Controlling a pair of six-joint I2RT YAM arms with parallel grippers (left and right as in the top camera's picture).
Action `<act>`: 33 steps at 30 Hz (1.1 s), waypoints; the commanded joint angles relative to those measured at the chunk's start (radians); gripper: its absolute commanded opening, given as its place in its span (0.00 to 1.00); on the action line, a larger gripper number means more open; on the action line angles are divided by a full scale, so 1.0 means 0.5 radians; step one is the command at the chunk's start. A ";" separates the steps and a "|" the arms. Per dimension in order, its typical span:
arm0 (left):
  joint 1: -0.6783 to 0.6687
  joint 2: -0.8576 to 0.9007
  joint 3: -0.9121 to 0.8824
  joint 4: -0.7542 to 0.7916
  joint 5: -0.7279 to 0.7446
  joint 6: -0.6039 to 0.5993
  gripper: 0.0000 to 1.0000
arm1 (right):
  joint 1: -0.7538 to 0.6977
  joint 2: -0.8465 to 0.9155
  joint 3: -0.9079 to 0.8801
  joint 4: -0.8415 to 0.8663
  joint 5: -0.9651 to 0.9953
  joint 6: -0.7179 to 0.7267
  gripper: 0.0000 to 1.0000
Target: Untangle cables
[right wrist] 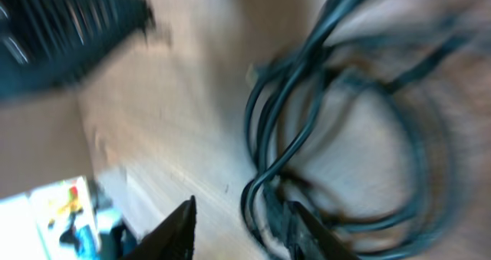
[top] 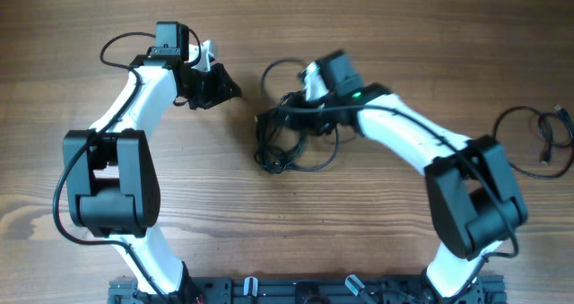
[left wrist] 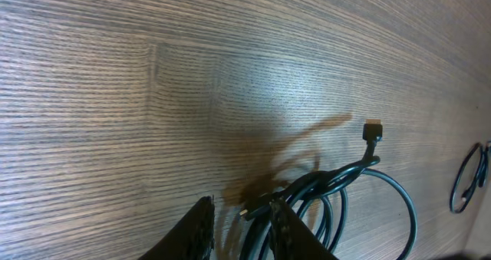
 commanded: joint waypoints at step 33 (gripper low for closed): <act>-0.278 0.072 -0.019 -0.249 -0.146 0.199 0.15 | -0.035 0.239 0.023 0.594 0.418 0.406 0.34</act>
